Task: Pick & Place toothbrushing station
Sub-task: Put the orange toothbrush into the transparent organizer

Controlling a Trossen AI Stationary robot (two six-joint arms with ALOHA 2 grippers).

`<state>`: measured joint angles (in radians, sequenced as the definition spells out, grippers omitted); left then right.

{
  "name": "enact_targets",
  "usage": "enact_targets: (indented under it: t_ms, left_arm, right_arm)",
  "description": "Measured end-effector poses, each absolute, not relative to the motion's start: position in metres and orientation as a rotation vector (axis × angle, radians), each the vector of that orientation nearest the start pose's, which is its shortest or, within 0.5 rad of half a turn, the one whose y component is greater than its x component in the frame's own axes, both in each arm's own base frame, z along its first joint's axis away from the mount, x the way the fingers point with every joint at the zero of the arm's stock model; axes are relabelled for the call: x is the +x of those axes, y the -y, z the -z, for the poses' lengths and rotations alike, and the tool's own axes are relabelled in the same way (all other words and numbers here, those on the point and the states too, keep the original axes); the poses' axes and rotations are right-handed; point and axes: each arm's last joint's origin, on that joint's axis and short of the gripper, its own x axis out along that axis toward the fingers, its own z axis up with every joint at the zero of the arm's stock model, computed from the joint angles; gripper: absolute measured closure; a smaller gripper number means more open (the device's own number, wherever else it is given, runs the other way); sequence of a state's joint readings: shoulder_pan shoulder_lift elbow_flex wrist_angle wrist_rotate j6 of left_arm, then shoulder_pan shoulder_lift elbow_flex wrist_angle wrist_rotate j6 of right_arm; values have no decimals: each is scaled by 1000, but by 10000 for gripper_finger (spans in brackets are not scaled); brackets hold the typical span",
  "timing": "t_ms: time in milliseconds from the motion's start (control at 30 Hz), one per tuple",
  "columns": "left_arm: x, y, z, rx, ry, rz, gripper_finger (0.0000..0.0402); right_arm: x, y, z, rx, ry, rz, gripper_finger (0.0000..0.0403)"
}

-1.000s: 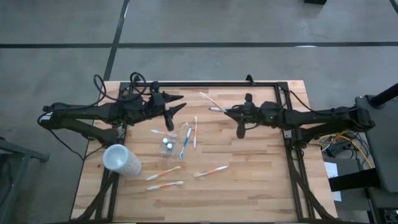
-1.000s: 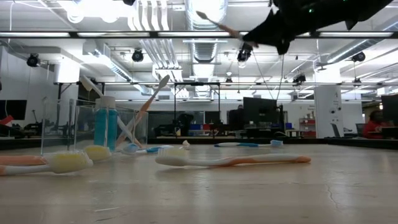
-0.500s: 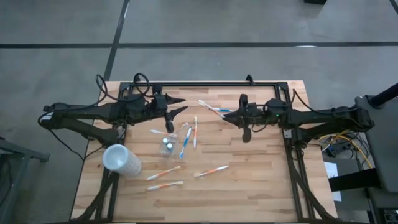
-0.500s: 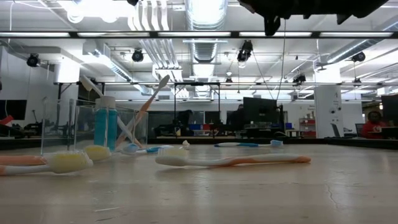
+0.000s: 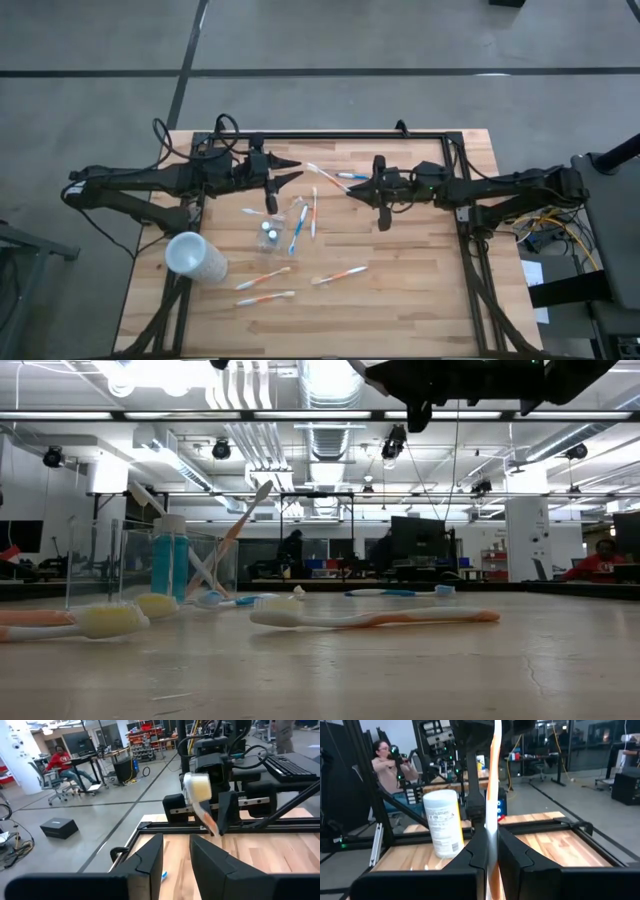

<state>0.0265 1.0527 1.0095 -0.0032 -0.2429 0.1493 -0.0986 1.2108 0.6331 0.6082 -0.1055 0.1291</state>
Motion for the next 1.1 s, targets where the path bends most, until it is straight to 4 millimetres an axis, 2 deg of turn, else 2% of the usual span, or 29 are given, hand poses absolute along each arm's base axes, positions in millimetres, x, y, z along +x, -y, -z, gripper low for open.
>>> enact_targets:
  t_ms: [233, 833, 1100]
  left_arm:
    - [232, -13, -378, 72, -51, -245, 303]
    - [236, -13, -375, 69, -67, -261, 303]
    - [237, -16, -374, 28, -66, -347, 303]
  right_arm:
    - [260, 23, -271, 124, 42, -9, 385]
    - [260, 23, -272, 92, 44, -10, 385]
    - [260, 22, -272, 89, 42, -17, 385]
